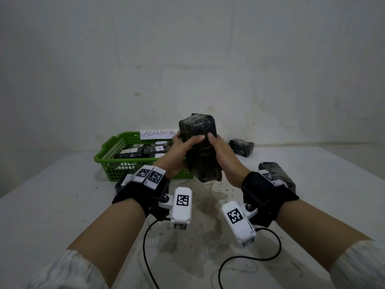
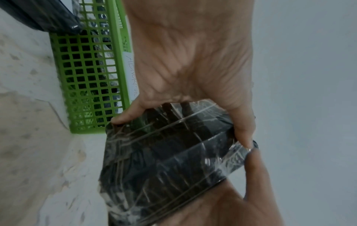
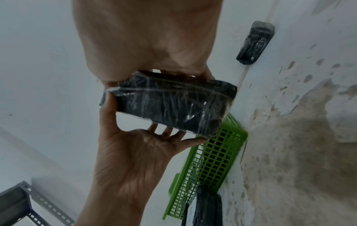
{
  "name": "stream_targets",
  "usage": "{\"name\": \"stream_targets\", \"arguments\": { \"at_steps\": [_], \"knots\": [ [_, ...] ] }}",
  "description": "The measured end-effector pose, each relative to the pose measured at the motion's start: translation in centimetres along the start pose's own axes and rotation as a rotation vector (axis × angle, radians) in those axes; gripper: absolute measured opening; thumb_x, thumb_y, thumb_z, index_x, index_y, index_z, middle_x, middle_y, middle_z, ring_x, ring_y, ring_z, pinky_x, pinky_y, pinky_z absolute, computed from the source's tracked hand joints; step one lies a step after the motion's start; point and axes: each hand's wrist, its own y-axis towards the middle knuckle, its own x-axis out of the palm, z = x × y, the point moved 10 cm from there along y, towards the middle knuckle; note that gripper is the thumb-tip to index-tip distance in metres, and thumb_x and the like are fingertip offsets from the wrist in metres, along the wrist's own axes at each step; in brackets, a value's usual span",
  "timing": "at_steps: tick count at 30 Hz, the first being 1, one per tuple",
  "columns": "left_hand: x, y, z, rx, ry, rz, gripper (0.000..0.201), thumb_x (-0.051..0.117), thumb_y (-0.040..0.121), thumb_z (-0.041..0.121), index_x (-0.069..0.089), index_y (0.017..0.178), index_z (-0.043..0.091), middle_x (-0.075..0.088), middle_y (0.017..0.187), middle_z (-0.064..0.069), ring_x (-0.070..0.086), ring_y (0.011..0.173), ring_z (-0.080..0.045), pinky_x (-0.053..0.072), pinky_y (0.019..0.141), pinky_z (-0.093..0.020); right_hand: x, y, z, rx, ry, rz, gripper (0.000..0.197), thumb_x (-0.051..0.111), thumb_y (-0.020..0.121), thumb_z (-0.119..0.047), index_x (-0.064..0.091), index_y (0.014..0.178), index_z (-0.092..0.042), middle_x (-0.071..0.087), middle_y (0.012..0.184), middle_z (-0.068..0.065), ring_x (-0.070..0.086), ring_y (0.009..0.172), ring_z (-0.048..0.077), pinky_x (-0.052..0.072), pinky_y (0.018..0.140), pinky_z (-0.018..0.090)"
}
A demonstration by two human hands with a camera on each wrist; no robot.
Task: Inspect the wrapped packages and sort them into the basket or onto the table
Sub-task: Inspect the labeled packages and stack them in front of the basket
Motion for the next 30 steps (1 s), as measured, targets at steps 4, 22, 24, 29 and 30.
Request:
{"name": "stream_targets", "arguments": {
  "at_steps": [4, 22, 24, 29, 30],
  "knots": [
    [0.2, -0.1, 0.3, -0.006, -0.038, -0.025, 0.085, 0.065, 0.073, 0.05, 0.019, 0.139, 0.023, 0.048, 0.129, -0.003, 0.047, 0.123, -0.027, 0.047, 0.089, -0.06, -1.0, 0.5, -0.1, -0.051, 0.064, 0.069, 0.042, 0.04, 0.1, -0.043, 0.048, 0.133, -0.019, 0.062, 0.125, -0.001, 0.062, 0.111, 0.012, 0.052, 0.093, 0.031],
    [1.6, -0.8, 2.0, 0.14, 0.156, -0.062, 0.083, 0.066, 0.086, 0.01, 0.012, 0.145, 0.032, 0.042, 0.138, -0.002, 0.05, 0.12, -0.022, 0.051, 0.089, -0.05, -3.5, 2.8, 0.3, 0.022, -0.133, 0.054, 0.091, 0.062, 0.08, -0.064, 0.025, 0.151, -0.021, 0.052, 0.139, -0.003, 0.056, 0.119, 0.008, 0.051, 0.096, 0.028],
    [2.5, -1.0, 1.8, 0.083, 0.081, -0.126, 0.075, 0.053, 0.094, 0.008, 0.012, 0.147, 0.04, 0.045, 0.132, 0.0, 0.054, 0.11, -0.019, 0.052, 0.083, -0.051, -3.1, 3.1, 1.0, 0.055, -0.072, 0.001, 0.091, 0.065, 0.084, -0.051, 0.015, 0.154, -0.021, 0.057, 0.134, -0.004, 0.063, 0.109, 0.005, 0.055, 0.081, 0.019],
    [2.6, -1.0, 2.0, 0.058, 0.066, -0.128, 0.065, 0.041, 0.099, 0.01, 0.014, 0.149, 0.041, 0.049, 0.129, -0.002, 0.052, 0.117, -0.027, 0.054, 0.078, -0.052, -2.6, 3.0, 0.9, 0.047, -0.063, -0.059, 0.088, 0.067, 0.087, -0.035, 0.012, 0.154, -0.018, 0.063, 0.125, -0.005, 0.066, 0.103, 0.004, 0.053, 0.072, 0.013],
    [2.7, -1.1, 2.0, 0.053, 0.067, -0.142, 0.063, 0.041, 0.1, 0.012, 0.015, 0.149, 0.042, 0.049, 0.131, -0.004, 0.053, 0.116, -0.029, 0.056, 0.072, -0.048, -2.7, 2.9, 1.0, 0.053, -0.066, -0.057, 0.086, 0.066, 0.087, -0.034, 0.013, 0.154, -0.018, 0.064, 0.123, -0.005, 0.066, 0.103, 0.005, 0.053, 0.073, 0.014]
  ]
}}
